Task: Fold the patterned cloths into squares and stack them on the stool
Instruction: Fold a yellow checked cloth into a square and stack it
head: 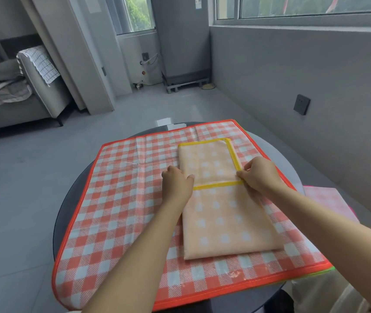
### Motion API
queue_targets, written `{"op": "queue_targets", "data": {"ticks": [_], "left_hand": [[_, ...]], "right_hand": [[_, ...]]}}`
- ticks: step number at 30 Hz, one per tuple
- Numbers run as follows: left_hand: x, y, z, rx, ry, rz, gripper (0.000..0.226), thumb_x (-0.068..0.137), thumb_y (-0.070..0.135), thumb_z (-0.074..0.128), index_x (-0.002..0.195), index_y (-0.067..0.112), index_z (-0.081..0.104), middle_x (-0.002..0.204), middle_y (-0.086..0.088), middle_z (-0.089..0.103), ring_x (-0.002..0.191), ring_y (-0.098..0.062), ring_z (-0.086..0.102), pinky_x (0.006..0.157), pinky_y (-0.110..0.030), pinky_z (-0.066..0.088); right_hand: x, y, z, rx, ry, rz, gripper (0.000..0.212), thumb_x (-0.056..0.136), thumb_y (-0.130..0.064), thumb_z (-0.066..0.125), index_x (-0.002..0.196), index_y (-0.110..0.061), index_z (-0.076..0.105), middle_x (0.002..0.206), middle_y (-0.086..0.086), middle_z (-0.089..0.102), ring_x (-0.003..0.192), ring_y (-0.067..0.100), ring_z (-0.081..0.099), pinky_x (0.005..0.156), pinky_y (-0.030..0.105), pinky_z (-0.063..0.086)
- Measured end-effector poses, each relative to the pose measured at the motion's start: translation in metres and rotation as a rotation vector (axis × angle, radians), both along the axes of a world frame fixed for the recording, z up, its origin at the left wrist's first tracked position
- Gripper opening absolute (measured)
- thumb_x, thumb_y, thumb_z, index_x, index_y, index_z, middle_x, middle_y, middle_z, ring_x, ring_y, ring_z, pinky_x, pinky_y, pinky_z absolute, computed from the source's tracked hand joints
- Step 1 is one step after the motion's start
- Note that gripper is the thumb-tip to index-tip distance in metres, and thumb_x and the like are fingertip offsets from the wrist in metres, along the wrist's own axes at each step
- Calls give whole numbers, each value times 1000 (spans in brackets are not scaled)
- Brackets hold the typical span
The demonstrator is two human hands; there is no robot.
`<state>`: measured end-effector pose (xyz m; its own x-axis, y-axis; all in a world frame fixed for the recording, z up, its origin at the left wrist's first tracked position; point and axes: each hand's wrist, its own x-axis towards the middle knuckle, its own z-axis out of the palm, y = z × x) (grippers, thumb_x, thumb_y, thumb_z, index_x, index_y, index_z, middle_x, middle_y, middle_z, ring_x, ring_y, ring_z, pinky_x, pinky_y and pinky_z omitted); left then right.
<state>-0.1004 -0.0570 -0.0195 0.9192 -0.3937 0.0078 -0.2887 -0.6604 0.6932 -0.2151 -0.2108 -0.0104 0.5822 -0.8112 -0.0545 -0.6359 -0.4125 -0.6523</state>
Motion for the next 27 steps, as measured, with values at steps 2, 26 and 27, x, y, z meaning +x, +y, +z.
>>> {"op": "queue_targets", "data": {"ticks": [2,26,27], "left_hand": [[6,-3,-3,13,26,22,44,87,27,67,116,0,49,119,-13,54,96,-26,59,70,-28,45],[-10,27,2,-397,297,23,15,93,25,48,91,14,59,87,-5,67,79,-16,62,73,-29,50],[-11,29,2,-435,333,27,18,93,23,45,90,13,59,88,-6,67,80,-18,63,77,-33,51]], "right_hand": [[4,-3,-2,10,12,-4,24,85,-22,65,88,2,70,87,17,70,71,25,58,66,35,49],[-25,-10,9,583,-286,32,19,90,-29,59,79,-14,64,76,6,66,58,13,59,50,20,51],[-28,-10,10,609,-296,30,24,92,-33,56,81,-13,63,78,6,66,60,13,60,49,18,51]]}}
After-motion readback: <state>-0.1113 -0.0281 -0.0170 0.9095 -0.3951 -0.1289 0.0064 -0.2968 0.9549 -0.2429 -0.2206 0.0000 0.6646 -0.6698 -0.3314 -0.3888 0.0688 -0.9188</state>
